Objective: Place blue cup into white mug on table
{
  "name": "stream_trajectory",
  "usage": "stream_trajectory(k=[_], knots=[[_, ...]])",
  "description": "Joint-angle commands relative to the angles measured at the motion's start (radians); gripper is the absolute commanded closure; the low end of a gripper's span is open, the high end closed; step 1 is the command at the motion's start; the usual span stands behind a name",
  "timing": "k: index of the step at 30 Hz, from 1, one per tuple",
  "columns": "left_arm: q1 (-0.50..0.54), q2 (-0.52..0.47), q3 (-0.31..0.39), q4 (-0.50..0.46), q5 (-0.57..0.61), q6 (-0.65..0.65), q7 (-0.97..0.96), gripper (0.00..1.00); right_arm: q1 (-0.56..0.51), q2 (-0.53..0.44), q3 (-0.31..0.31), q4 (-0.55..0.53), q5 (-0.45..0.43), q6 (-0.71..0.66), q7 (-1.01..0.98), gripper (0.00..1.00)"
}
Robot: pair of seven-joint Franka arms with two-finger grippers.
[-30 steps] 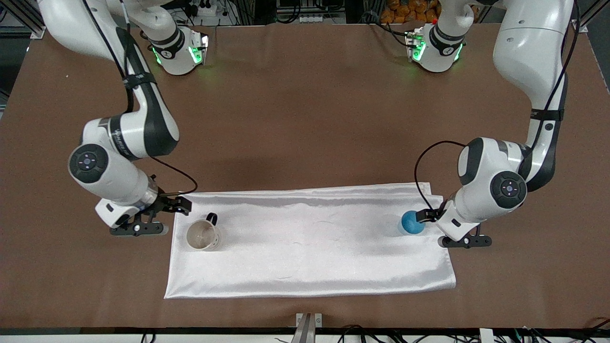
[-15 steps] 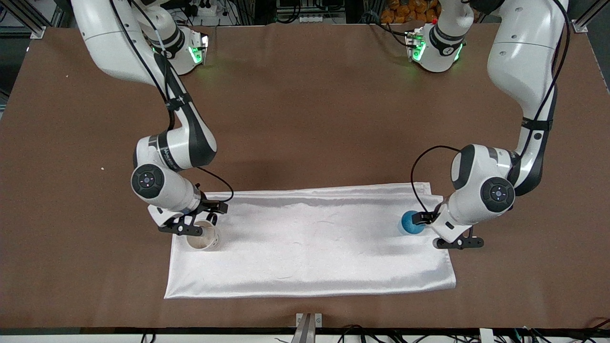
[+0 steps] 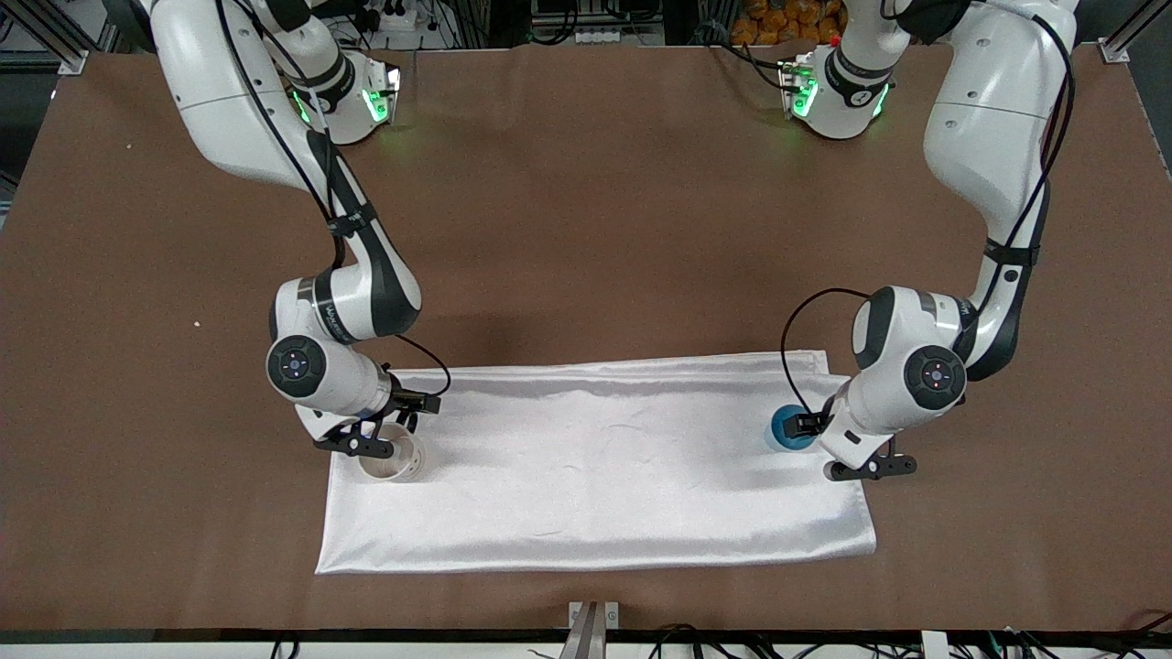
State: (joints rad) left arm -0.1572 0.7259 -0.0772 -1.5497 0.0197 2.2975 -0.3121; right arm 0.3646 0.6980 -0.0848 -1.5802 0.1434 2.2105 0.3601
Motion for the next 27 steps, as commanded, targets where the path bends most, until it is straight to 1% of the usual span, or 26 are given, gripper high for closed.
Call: stream_trajectory(k=[1, 5, 7, 11, 12, 14, 16, 17, 19, 20, 22, 27], knots=[[-0.007, 0.012, 0.000, -0.001, 0.014, 0.025, -0.027, 0.43, 0.002, 0.029, 0.000, 0.026, 0.004, 0.031, -0.012, 0.00], [-0.007, 0.015, 0.000, -0.001, 0.014, 0.033, -0.027, 0.61, -0.001, 0.052, 0.000, 0.031, -0.019, 0.075, -0.036, 0.00], [-0.005, 0.015, 0.000, -0.001, 0.014, 0.033, -0.027, 0.68, -0.006, 0.061, 0.000, 0.032, -0.019, 0.089, -0.052, 0.00], [-0.005, 0.017, 0.000, -0.001, 0.014, 0.033, -0.027, 0.87, -0.010, 0.072, 0.000, 0.034, -0.018, 0.118, -0.069, 0.00], [-0.005, 0.015, 0.000, 0.000, 0.014, 0.033, -0.027, 0.92, -0.010, 0.074, 0.000, 0.034, -0.018, 0.127, -0.069, 0.01], [-0.005, 0.015, 0.000, 0.000, 0.014, 0.033, -0.027, 1.00, -0.009, 0.074, 0.000, 0.034, -0.018, 0.147, -0.069, 0.26], [-0.005, 0.013, 0.000, 0.000, 0.014, 0.033, -0.027, 1.00, -0.006, 0.077, 0.000, 0.032, -0.016, 0.163, -0.069, 0.58], [-0.005, 0.013, 0.000, 0.000, 0.014, 0.033, -0.028, 1.00, -0.004, 0.077, 0.000, 0.032, -0.018, 0.164, -0.069, 0.71], [-0.005, 0.012, 0.000, 0.000, 0.014, 0.033, -0.027, 1.00, -0.001, 0.077, 0.000, 0.032, -0.018, 0.167, -0.073, 0.88], [-0.005, 0.010, 0.000, 0.002, 0.014, 0.033, -0.027, 1.00, -0.001, 0.075, 0.000, 0.032, -0.016, 0.169, -0.078, 0.93], [-0.005, 0.009, 0.000, 0.002, 0.014, 0.031, -0.025, 1.00, -0.001, 0.075, 0.000, 0.034, -0.015, 0.169, -0.093, 0.99], [-0.004, 0.004, 0.000, 0.007, 0.016, 0.031, -0.024, 1.00, -0.004, 0.074, 0.000, 0.034, -0.013, 0.167, -0.121, 1.00]])
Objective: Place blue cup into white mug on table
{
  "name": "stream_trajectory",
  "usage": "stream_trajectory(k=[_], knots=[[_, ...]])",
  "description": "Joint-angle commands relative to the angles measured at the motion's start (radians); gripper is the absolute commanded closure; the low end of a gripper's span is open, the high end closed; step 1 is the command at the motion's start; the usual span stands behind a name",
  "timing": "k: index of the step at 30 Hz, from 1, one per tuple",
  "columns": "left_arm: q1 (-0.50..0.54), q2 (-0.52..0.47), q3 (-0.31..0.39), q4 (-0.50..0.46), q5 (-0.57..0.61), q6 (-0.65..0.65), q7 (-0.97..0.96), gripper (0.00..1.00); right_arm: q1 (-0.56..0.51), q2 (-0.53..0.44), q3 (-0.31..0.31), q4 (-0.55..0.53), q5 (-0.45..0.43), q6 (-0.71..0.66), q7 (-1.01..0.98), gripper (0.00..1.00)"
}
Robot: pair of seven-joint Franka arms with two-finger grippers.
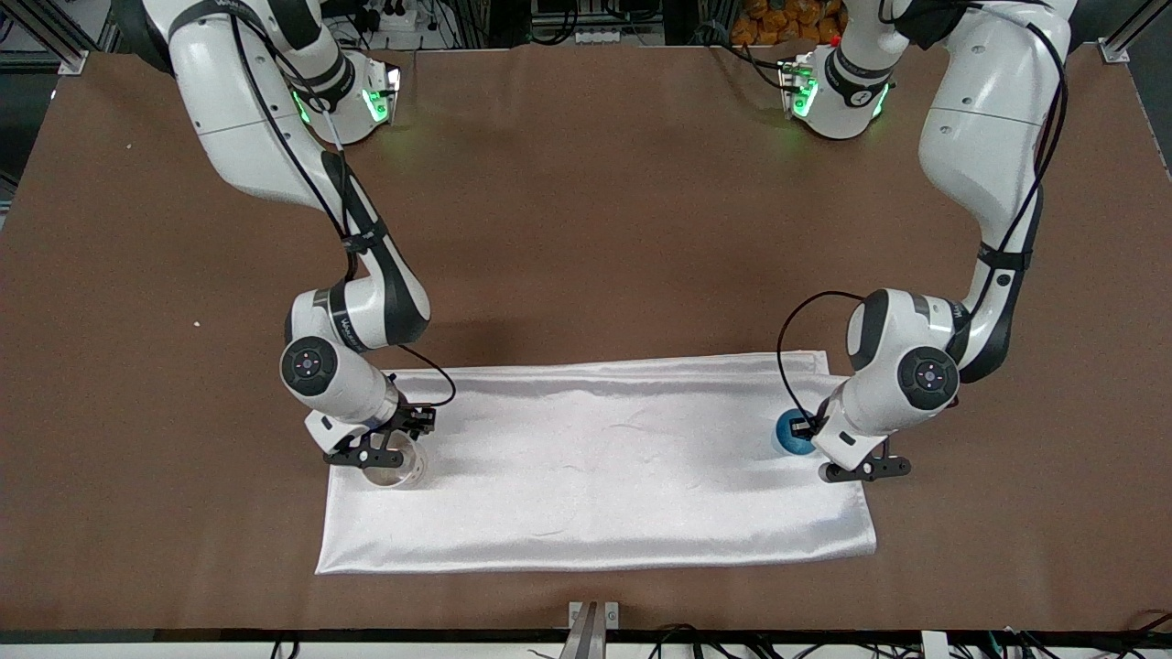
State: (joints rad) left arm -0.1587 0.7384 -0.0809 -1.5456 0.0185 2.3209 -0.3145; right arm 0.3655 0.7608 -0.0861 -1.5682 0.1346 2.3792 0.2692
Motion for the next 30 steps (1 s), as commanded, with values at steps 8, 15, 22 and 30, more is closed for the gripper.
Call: stream_trajectory(k=[8, 15, 22, 30], knots=[[-0.004, -0.025, 0.006, 0.006, 0.024, 0.008, -0.018, 1.00, 0.003, -0.011, 0.003, 0.023, -0.001, -0.012, -0.030, 1.00], [-0.002, -0.053, 0.006, 0.007, 0.029, 0.000, -0.017, 1.00, 0.009, -0.063, 0.017, 0.022, 0.002, -0.080, -0.027, 1.00], [-0.005, -0.111, 0.006, 0.007, 0.031, -0.075, -0.017, 1.00, 0.013, -0.149, 0.057, 0.011, 0.008, -0.282, 0.001, 1.00], [-0.018, -0.183, 0.006, 0.007, 0.031, -0.156, -0.017, 1.00, 0.032, -0.244, 0.072, -0.102, 0.008, -0.313, 0.001, 1.00]])
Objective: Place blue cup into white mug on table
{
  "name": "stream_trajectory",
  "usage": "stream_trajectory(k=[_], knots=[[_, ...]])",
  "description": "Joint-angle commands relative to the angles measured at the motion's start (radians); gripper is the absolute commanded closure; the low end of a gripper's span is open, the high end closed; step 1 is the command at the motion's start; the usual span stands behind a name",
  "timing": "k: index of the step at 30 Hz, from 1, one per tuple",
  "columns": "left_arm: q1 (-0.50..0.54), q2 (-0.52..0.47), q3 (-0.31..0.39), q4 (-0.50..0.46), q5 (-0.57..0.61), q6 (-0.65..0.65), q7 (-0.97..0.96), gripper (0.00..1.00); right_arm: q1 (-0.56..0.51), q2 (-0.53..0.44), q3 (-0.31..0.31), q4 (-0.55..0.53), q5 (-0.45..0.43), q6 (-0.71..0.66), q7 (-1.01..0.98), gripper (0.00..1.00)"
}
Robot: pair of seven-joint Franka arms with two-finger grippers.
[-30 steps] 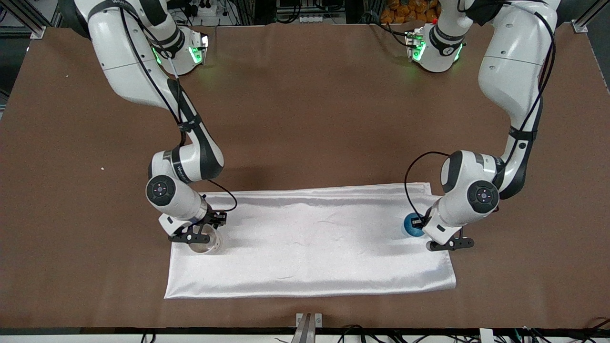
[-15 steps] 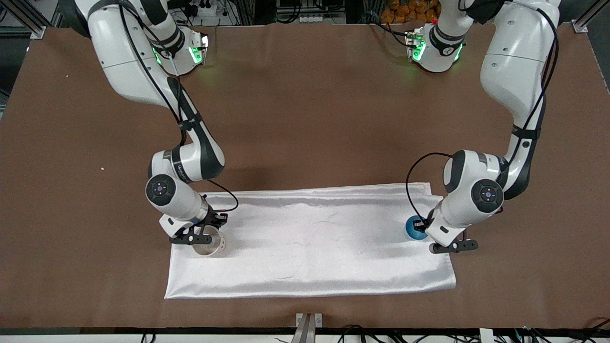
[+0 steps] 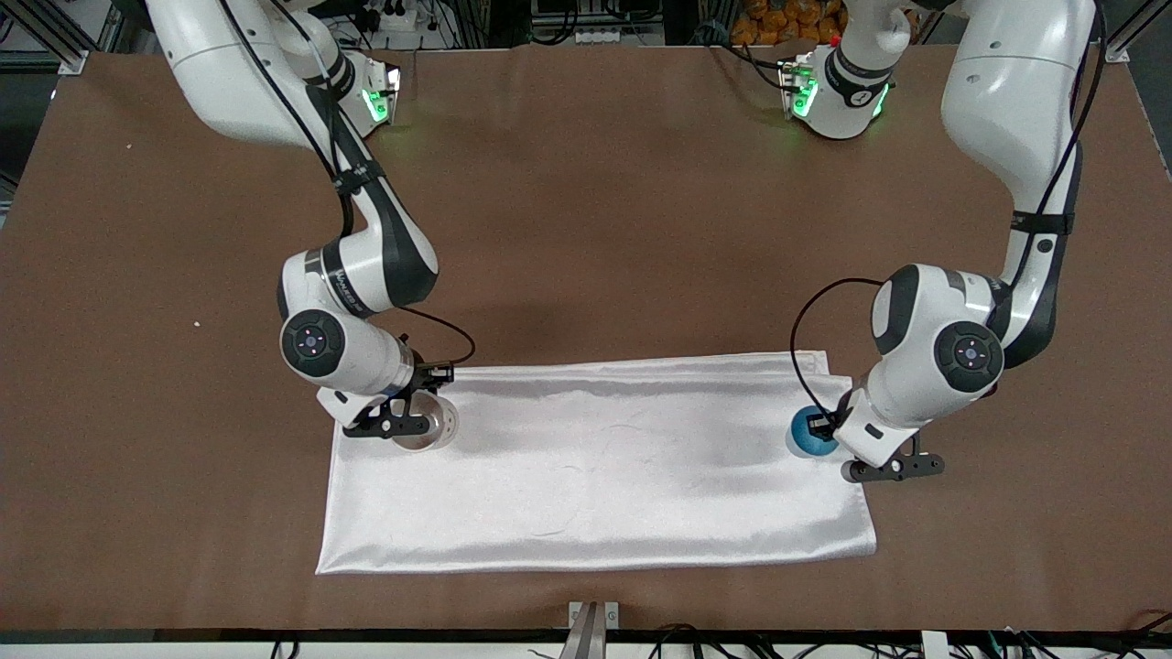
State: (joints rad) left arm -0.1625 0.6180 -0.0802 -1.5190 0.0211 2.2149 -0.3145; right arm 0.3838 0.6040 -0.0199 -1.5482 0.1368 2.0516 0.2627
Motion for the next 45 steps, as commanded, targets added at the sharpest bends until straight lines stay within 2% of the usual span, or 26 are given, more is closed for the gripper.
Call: stream_trajectory(k=[1, 12, 17, 26, 33, 39, 45], knots=[[-0.015, -0.069, 0.005, -0.020, 0.028, -0.060, -0.017, 1.00, 0.021, -0.102, 0.006, -0.145, 0.006, 0.027, 0.007, 1.00], [-0.035, -0.129, -0.033, -0.023, 0.023, -0.147, -0.049, 1.00, 0.104, -0.358, 0.006, -0.555, 0.006, 0.312, 0.049, 1.00], [-0.045, -0.135, -0.069, -0.023, 0.025, -0.173, -0.095, 1.00, 0.165, -0.434, 0.005, -0.653, 0.004, 0.374, 0.128, 1.00], [-0.052, -0.149, -0.118, -0.027, 0.025, -0.178, -0.110, 1.00, 0.319, -0.435, 0.003, -0.655, -0.006, 0.423, 0.383, 1.00], [-0.083, -0.147, -0.139, -0.030, 0.026, -0.178, -0.204, 1.00, 0.403, -0.414, 0.003, -0.653, -0.013, 0.473, 0.489, 1.00], [-0.101, -0.150, -0.142, -0.029, 0.026, -0.185, -0.241, 1.00, 0.490, -0.360, 0.000, -0.642, -0.017, 0.505, 0.569, 1.00], [-0.143, -0.152, -0.145, -0.030, 0.026, -0.185, -0.305, 1.00, 0.558, -0.284, 0.000, -0.610, -0.084, 0.541, 0.717, 1.00]])
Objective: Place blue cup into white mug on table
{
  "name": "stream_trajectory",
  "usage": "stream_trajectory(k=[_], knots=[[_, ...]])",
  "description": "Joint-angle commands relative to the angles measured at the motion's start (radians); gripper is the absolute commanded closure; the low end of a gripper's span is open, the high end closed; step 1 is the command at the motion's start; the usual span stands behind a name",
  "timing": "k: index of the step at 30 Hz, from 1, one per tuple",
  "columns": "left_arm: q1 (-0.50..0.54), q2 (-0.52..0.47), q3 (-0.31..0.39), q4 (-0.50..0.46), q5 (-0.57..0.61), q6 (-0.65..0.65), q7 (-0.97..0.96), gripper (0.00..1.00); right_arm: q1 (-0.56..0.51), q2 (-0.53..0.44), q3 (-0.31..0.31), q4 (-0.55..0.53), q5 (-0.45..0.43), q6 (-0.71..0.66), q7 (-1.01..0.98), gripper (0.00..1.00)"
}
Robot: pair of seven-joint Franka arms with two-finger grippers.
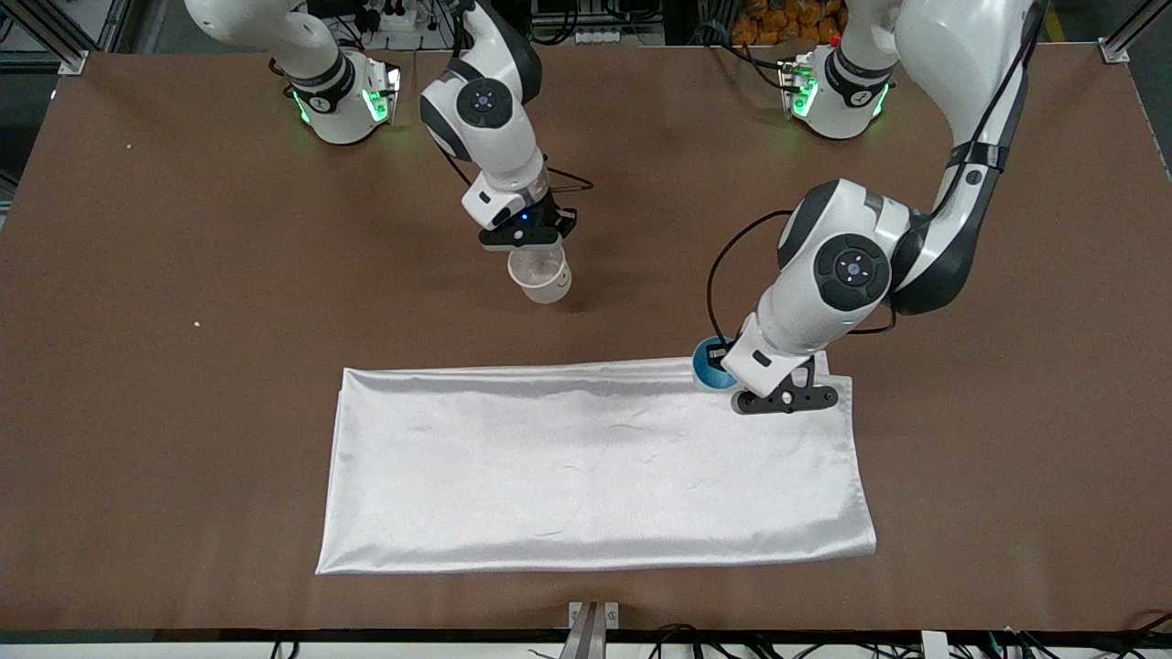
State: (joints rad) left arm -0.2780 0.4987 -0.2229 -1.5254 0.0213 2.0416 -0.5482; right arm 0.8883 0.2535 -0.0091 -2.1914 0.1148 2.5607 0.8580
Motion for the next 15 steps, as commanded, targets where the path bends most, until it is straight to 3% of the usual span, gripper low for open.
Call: stream_trajectory(k=[1, 15], knots=[[-0.033, -0.032, -0.003, -0.024, 0.026, -0.012, -0.081, 1.00, 0.060, 0.078, -0.011, 0.038, -0.076, 0.035, 0.144, 1.00], [-0.073, -0.034, -0.003, -0.024, 0.026, -0.026, -0.111, 1.00, 0.100, 0.171, -0.009, 0.055, -0.106, 0.115, 0.228, 1.00]])
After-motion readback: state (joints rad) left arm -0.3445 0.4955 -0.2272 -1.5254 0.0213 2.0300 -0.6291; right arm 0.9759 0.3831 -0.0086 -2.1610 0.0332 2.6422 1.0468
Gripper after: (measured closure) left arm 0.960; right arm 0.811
